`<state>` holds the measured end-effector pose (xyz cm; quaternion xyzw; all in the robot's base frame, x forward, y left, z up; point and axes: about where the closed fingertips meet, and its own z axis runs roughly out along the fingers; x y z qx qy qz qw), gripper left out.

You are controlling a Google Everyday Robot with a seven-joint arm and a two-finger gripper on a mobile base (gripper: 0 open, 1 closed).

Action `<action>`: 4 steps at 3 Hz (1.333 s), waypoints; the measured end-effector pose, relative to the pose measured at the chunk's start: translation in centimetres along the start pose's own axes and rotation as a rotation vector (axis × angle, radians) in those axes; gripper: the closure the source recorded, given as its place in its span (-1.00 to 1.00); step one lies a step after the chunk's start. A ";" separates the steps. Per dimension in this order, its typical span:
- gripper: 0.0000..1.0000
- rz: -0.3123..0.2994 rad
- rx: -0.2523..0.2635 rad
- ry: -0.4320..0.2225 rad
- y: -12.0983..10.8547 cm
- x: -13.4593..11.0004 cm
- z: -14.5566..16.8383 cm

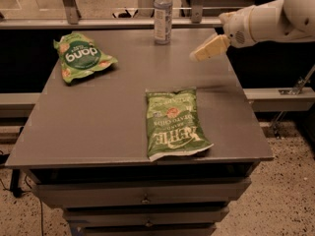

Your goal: Pick blue plastic bottle

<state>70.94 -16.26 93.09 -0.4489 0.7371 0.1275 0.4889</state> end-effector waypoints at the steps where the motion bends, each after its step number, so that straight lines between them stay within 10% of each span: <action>1: -1.00 0.028 0.043 -0.134 -2.2 -0.8 4.2; 4: -1.00 0.194 0.060 -0.330 -8.9 -1.7 13.0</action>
Offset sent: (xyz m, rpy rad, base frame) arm 0.1440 0.0253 -0.0190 0.3501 -0.1828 -0.0732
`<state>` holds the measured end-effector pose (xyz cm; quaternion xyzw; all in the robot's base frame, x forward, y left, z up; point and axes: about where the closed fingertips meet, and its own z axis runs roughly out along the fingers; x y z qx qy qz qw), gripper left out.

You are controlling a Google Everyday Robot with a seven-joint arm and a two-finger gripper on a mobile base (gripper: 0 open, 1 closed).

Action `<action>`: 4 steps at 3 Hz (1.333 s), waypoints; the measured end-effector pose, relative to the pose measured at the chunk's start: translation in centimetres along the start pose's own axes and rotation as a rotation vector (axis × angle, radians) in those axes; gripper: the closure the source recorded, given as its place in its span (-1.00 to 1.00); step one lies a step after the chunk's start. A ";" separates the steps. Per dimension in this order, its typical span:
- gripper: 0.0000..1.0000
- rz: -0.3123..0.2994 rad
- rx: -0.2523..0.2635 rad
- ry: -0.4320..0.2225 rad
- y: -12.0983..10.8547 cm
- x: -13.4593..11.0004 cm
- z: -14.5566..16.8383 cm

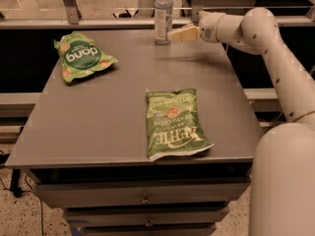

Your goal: Pick blue plastic bottle

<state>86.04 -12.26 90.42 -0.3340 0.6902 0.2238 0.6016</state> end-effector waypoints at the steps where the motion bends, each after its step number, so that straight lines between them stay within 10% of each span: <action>1: -1.00 0.025 -0.016 -0.007 -0.3 0.0 2.1; 4: -1.00 0.049 -0.073 -0.003 0.6 0.3 5.6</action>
Offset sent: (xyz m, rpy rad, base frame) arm 0.0495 0.0240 -0.0061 0.0512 0.0413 0.0317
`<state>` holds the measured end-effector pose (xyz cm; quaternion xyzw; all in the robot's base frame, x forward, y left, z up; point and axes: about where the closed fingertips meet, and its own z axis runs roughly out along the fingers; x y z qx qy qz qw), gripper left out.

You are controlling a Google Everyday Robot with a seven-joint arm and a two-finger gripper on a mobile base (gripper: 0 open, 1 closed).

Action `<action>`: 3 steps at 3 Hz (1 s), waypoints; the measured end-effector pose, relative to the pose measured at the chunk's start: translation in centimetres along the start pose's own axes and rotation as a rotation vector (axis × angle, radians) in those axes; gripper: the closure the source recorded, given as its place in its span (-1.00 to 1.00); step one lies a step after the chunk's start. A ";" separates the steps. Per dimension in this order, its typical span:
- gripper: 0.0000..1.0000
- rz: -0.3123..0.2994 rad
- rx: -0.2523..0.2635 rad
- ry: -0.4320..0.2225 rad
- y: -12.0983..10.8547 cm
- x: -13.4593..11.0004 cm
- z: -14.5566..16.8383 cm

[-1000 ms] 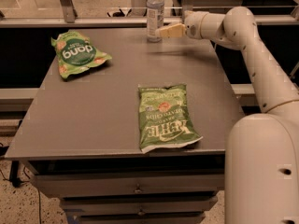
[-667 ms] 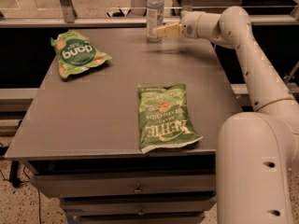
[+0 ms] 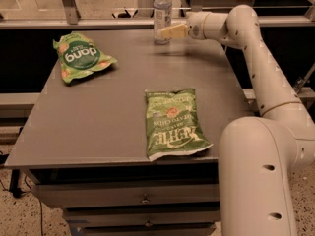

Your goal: Pick blue plastic bottle

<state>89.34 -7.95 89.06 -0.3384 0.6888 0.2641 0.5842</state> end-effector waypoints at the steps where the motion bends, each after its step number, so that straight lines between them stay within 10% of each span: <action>1: -1.00 -0.001 -0.028 -0.013 0.8 -0.5 0.8; 3: -1.00 -0.058 -0.047 0.004 1.8 -1.3 1.2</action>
Offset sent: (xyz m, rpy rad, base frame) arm -0.0016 0.0265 0.0241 0.0025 -0.0532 0.0809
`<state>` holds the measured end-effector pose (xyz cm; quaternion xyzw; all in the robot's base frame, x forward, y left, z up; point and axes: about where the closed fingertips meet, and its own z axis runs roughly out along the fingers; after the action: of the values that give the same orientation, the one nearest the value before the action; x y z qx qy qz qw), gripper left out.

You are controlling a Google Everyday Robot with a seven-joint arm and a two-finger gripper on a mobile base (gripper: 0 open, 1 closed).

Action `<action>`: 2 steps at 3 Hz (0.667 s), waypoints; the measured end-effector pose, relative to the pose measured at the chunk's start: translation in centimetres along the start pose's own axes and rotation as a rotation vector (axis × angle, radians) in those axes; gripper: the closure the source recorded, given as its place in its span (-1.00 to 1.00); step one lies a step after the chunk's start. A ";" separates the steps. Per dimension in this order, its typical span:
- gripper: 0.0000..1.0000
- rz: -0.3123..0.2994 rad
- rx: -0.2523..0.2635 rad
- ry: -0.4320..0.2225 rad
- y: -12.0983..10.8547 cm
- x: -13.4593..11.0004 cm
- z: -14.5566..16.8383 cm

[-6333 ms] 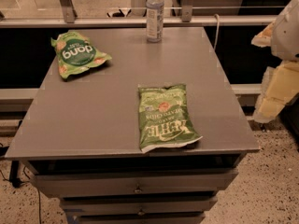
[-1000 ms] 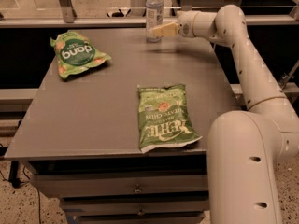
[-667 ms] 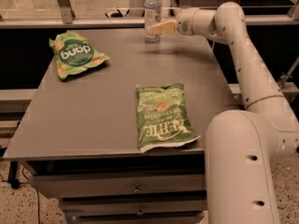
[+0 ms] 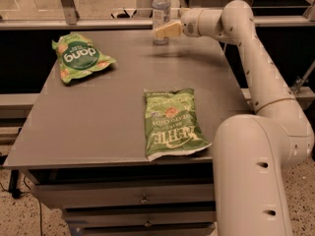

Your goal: Pick blue plastic bottle

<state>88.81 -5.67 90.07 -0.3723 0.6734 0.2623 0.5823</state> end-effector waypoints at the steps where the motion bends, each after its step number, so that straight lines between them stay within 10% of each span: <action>1: -1.00 -0.026 0.043 0.028 -0.8 0.9 -2.6; 2: -1.00 -0.079 0.079 0.080 -1.1 2.1 -6.3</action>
Offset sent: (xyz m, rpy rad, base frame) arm -0.0741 -0.1045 -0.0129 -0.2157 -0.0653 -0.1169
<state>85.84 -11.68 89.27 -0.3853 0.6907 0.1972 0.5793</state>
